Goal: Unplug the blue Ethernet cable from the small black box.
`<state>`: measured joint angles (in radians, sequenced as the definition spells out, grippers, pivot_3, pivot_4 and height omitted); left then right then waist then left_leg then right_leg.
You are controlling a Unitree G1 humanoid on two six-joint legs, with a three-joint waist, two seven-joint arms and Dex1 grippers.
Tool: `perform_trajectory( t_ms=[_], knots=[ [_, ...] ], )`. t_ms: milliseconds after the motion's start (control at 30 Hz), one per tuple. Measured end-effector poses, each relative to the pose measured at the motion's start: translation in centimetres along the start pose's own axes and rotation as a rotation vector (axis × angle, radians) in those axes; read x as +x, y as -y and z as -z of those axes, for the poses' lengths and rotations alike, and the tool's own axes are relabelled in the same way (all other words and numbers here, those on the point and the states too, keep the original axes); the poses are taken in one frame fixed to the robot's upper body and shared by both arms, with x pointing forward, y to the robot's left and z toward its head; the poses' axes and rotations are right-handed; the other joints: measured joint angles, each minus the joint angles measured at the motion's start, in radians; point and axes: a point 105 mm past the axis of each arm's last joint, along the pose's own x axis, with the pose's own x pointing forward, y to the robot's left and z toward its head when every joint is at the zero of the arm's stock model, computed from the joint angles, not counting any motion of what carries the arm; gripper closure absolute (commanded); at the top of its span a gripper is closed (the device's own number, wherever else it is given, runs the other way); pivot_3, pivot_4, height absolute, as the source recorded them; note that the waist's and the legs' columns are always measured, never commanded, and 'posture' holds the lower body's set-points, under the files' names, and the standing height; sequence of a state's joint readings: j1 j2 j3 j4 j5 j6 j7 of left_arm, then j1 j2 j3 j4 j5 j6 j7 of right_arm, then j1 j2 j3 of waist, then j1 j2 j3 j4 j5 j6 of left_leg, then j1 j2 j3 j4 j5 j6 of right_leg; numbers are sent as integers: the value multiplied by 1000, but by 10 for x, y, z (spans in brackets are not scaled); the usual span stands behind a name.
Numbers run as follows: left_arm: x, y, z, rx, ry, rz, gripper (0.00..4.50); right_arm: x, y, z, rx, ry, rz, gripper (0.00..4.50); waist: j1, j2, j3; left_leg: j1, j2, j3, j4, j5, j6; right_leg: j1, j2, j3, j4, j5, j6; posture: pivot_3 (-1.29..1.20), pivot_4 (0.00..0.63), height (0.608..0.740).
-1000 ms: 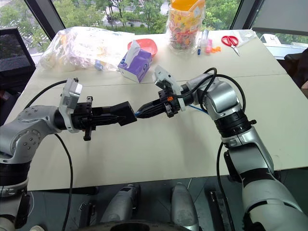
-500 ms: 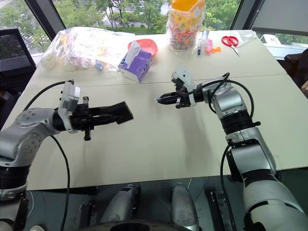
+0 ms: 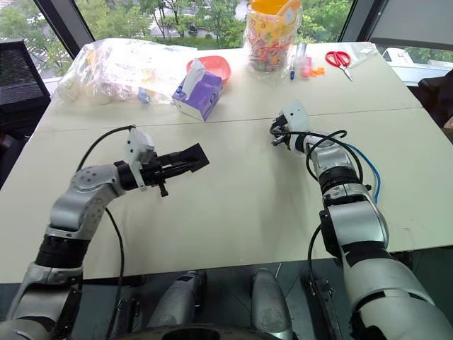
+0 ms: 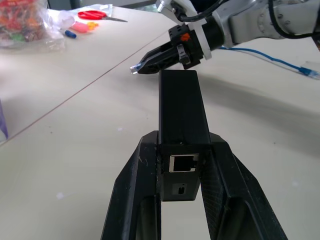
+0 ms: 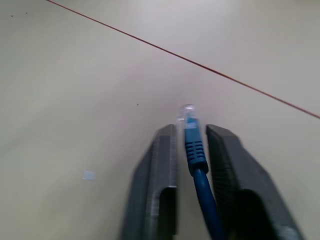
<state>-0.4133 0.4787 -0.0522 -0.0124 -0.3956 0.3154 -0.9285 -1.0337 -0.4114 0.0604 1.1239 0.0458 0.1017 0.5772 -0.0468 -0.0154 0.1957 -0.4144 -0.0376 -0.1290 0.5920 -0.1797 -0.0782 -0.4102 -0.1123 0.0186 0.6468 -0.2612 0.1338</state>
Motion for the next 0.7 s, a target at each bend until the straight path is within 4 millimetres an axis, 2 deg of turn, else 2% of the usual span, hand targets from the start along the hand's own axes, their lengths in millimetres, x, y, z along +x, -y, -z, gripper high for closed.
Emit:
perform_trajectory(
  t_ms=[133, 167, 267, 367, 433, 500, 600, 700],
  knots=[
    [14, -3, 7, 17, -13, -16, 4027, 0, -2, -9, 52, 34, -25, 225, 2, 0, 0, 0, 0, 0, 1, 0, 0, 1, 0, 0, 0, 0, 0, 0, 150, 726],
    [17, -5, 9, 22, -19, -26, 4027, -1, -3, -13, 72, 52, -36, 39, 2, 0, 0, 0, 0, 0, 1, 0, 0, 1, 0, 0, 0, 0, 0, 0, 150, 726],
    [23, -8, 18, 40, -47, -51, 4027, -5, -2, -34, 149, 138, -61, 39, 1, 1, 0, 0, 0, 0, 1, 0, 0, 1, 0, 0, 1, 0, 0, 0, 150, 726],
    [29, -9, 29, 41, -85, -61, 4027, -17, -2, -69, 244, 263, -110, 39, 1, 1, 0, 1, 0, 0, 1, 0, 0, 1, 0, 0, 1, 0, 0, 0, 150, 726],
    [30, -10, 34, 27, -99, -65, 4027, -25, -5, -80, 268, 307, -132, 39, 2, 1, 0, 1, 0, -1, 1, 0, 0, 1, 0, 0, 1, 0, 0, 0, 150, 726],
    [29, -12, 40, 21, -114, -76, 4027, -28, -13, -79, 288, 310, -150, 39, 3, 1, 0, 1, 0, -1, 1, 0, 0, 1, 0, 0, 1, 0, 0, 0, 150, 726],
    [33, -14, 41, 13, -107, -82, 4027, -31, -25, -68, 323, 286, -166, 39, 4, 1, 0, 1, 0, -1, 2, 0, 0, 1, 0, 0, 2, 0, 1, 0, 150, 726],
    [34, -16, 42, 6, -102, -89, 4027, -35, -32, -69, 335, 289, -174, 39, 4, 1, 0, 1, 0, -1, 3, 0, 0, 1, 0, 0, 2, 0, 1, 0, 150, 726]
  ],
)
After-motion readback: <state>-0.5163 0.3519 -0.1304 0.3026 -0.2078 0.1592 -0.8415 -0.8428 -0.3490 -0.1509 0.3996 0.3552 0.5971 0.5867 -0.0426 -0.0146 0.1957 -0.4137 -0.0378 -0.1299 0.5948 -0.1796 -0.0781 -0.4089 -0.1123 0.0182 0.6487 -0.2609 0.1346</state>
